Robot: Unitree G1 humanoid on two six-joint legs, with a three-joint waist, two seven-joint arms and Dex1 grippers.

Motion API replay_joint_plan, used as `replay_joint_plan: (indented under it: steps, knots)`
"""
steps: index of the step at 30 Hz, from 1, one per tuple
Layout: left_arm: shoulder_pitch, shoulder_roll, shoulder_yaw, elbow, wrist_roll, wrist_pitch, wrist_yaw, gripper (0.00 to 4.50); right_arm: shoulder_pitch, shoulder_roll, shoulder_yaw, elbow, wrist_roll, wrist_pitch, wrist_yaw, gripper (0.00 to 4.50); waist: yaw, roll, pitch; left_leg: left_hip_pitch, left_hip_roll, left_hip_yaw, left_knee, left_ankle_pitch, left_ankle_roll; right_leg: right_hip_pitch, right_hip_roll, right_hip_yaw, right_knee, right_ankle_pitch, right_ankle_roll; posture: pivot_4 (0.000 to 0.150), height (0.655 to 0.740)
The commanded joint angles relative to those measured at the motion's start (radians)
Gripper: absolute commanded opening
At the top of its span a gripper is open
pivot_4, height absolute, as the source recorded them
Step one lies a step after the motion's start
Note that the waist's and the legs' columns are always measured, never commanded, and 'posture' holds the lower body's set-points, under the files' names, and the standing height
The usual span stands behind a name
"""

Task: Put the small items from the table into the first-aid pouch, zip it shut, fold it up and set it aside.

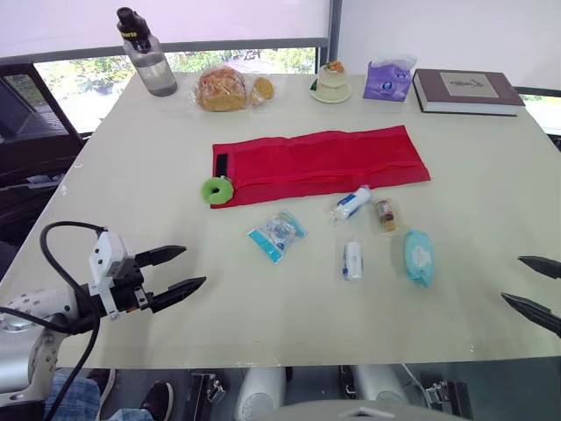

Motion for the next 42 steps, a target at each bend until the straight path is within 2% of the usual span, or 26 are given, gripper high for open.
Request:
replay_joint_plan:
  steps: [1,21,26,30,34,39,42]
  knots:
    - [-0.015,-0.006,0.018,-0.004,-0.016,-0.015,0.003,4.50,-0.010,-0.004,-0.039,0.001,0.005,-0.013,0.007,4.43,0.000,0.000,0.000,0.000,0.000,0.000,0.000,0.000,0.000,0.000,0.000,0.000,0.000,0.000,0.000,0.150,0.7400]
    - [-0.056,-0.001,0.005,0.024,-0.030,0.015,-0.005,4.50,0.037,0.025,-0.058,-0.079,0.020,-0.003,-0.013,4.43,0.000,0.000,0.000,0.001,0.000,0.000,0.002,0.000,0.000,0.002,0.000,-0.001,0.001,0.000,0.000,0.150,0.7400]
    - [-0.133,0.012,-0.046,0.045,-0.025,0.082,0.022,4.50,0.051,0.046,-0.062,-0.179,0.052,0.027,-0.061,4.43,0.001,0.000,0.000,0.001,0.000,0.000,0.002,0.000,0.000,0.002,0.000,-0.001,0.001,0.001,0.001,0.150,0.7400]
    - [-0.218,0.005,-0.092,0.069,-0.020,0.119,0.030,4.50,0.046,0.073,-0.062,-0.313,0.115,0.099,-0.149,4.43,0.001,0.000,-0.001,0.003,0.000,0.000,0.003,0.000,0.000,0.005,0.001,-0.003,0.002,0.001,0.002,0.150,0.7400]
    - [-0.460,0.023,-0.256,0.164,-0.016,0.318,0.021,4.50,0.037,0.099,0.002,-0.561,0.203,0.204,-0.297,4.43,0.006,0.001,-0.001,0.002,-0.001,-0.002,0.005,0.000,0.000,0.006,0.003,-0.007,0.003,0.002,0.003,0.150,0.7400]
    - [-0.679,-0.025,-0.368,0.334,0.018,0.404,0.015,4.50,-0.019,0.106,0.085,-0.680,0.215,0.267,-0.412,4.43,-0.001,0.000,-0.001,0.000,-0.001,-0.003,0.010,0.000,0.000,0.008,0.006,-0.009,0.003,0.003,0.004,0.150,0.7400]
    - [-0.766,-0.040,-0.451,0.398,0.043,0.436,-0.051,4.50,-0.060,0.099,0.138,-0.728,0.221,0.300,-0.461,4.43,-0.003,-0.001,-0.001,-0.001,-0.001,-0.003,0.012,0.000,0.000,0.007,0.006,-0.008,0.003,0.003,0.005,0.150,0.7400]
